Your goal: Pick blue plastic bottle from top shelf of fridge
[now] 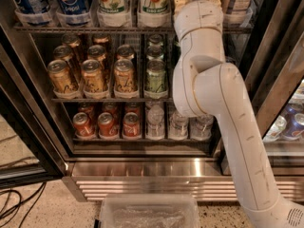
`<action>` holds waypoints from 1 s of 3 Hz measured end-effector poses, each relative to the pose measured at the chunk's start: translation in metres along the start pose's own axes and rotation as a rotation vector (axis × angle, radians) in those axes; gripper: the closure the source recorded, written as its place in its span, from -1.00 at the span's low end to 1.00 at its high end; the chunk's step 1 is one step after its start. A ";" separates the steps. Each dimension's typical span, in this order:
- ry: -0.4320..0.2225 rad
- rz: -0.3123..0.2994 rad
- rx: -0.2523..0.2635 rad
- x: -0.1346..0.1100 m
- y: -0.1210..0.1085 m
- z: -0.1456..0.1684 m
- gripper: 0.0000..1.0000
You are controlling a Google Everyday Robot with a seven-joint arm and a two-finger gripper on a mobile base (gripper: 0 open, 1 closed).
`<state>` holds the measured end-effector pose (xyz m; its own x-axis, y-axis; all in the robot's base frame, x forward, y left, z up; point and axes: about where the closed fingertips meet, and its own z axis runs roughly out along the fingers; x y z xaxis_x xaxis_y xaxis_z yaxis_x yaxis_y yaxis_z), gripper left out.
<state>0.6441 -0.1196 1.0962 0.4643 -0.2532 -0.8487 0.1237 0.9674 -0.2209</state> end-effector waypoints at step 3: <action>-0.070 0.017 -0.029 -0.013 0.003 -0.020 1.00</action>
Offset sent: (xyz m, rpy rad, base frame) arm -0.1005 0.0314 -0.0143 -0.0297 -0.2121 0.1788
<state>0.6206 -0.1132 1.0973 0.5266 -0.2351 -0.8170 0.0900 0.9710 -0.2215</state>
